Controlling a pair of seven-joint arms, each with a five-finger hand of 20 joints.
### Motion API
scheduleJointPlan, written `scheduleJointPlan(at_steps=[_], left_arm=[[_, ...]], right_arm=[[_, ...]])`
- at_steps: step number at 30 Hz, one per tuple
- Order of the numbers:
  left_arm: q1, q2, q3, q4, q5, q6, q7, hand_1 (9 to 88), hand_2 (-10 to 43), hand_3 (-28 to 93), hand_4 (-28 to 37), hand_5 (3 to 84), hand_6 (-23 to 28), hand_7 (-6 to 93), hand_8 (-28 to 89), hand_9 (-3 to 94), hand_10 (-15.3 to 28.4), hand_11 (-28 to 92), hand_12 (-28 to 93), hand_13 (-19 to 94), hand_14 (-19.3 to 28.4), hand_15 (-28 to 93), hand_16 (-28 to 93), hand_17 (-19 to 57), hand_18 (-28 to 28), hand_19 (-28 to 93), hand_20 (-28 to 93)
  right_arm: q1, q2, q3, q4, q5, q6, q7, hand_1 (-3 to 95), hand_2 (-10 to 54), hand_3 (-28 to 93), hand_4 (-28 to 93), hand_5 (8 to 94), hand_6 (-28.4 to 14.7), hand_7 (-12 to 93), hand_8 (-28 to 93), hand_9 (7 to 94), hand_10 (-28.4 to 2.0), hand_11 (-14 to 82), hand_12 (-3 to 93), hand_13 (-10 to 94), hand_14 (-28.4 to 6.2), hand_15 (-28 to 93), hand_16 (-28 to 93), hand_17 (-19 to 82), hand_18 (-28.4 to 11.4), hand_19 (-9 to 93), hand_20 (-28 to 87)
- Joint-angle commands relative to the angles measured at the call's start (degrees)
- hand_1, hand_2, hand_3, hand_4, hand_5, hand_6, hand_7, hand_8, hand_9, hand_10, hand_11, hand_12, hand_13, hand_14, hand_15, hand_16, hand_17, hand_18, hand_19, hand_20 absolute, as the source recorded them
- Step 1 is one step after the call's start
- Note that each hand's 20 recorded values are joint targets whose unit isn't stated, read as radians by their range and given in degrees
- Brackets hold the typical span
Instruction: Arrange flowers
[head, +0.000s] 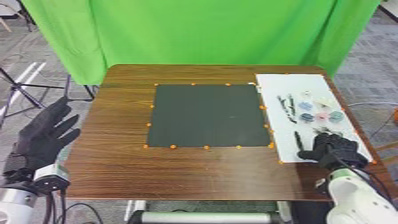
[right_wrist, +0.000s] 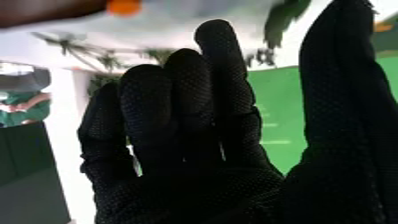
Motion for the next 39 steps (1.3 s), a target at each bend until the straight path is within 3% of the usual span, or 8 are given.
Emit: scheduleJointPlan(at_steps=[1,6,8,10,17,32,35,39], left_arm=[[0.2,0.08,0.06,0.01,-0.05,0.0,-0.45,24.1,-2.2,69,-27.7,20.3,1.0,17.8,-10,15.3,8.6,10,20,11,11.7,18,7,-13.4,17.9,36,9],[0.2,0.34,0.24,0.02,-0.19,0.17,-0.31,24.0,-2.1,69,-27.7,20.4,1.0,17.7,-10,15.3,8.6,10,20,11,11.7,18,7,-13.4,17.9,36,9],[0.2,0.31,0.27,0.07,-0.2,0.05,-0.4,24.0,-2.0,69,-27.7,20.4,1.0,17.7,-10,15.2,8.6,10,20,11,11.7,18,7,-13.4,17.9,36,9],[0.1,0.43,0.29,0.12,-0.21,0.04,-0.51,24.0,-2.0,69,-27.6,20.4,1.0,17.7,-10,15.3,8.6,10,20,11,11.7,18,7,-13.4,17.9,36,9],[0.6,0.15,-0.1,-0.06,-0.09,-0.06,-0.5,23.9,-1.9,69,-27.6,20.4,1.0,17.7,-10,15.2,8.6,10,20,11,11.7,18,7,-13.5,18.0,36,9],[0.6,0.27,-0.55,-0.18,-0.05,0.27,-0.67,23.9,-1.9,69,-27.6,20.3,1.0,17.7,-10,15.2,8.6,11,20,11,11.7,18,7,-13.5,18.0,36,9],[1.2,0.36,-1.24,-0.41,-0.1,0.1,-0.76,23.9,-1.8,69,-27.7,20.3,0.9,17.8,-10,15.2,8.6,10,20,11,11.7,18,7,-13.5,18.0,36,9],[2.7,0.58,-3.63,-0.69,0.0,0.01,-0.74,23.8,-1.8,69,-27.5,20.2,1.0,17.7,-10,15.2,8.6,10,20,11,11.7,18,7,-13.5,17.9,36,9]], right_arm=[[1.1,0.1,-3.8,1.1,-0.1,-1.3,-0.2,36.6,-9.5,51,-28,54.6,0.0,53,-19,55.7,-13.6,60.8,44.3,51,-13.0,79,31,17,-20.6,76,52],[3.2,-0.2,-8.9,3.7,-2.5,0.1,-0.1,35.6,-9.5,53,-28,54.8,0.0,53,-19,55.8,-13.6,61.0,43.8,51,-13.0,79,31,17,-20.5,76,52],[3.6,-0.4,-10.2,5.3,-2.2,3.3,-1.2,36.5,-9.5,64,-28,60.3,1.1,55,-20,61.7,-11.7,62.7,44.7,56,-12.0,80,33,20,-21.1,78,53],[3.6,-0.6,-10.5,5.7,-1.9,2.8,-1.3,43.4,-9.5,61,-28,63.6,1.7,57,3,67.3,-9.7,63.7,45.3,61,-11.0,81,35,23,-21.1,80,53],[3.2,-1.4,-10.3,6.1,-1.3,2.5,-1.1,45.7,-9.5,78,-28,69.7,1.1,58,11,72.6,-9.7,65.5,49.3,67,-10.6,84,37,26,-21.4,84,54],[8.4,0.4,-9.8,3.0,-0.7,19.3,-3.2,41.0,-9.5,87,-20,70.1,-1.5,62,21,77.2,-10.5,70.3,50.1,70,-11.1,88,40,30,-22.1,87,56],[12.5,0.5,-12.0,2.6,0.7,19.7,-3.8,40.9,-9.5,86,-20,70.1,-1.6,62,21,77.4,-10.4,70.5,50.3,70,-11.1,88,41,30,-22.2,87,56],[21.1,-0.5,-18.6,4.2,2.2,19.8,-5.9,40.8,-9.5,86,-19,70.0,-1.5,62,21,77.4,-10.4,70.5,50.6,70,-11.1,88,41,30,-22.1,87,56]])
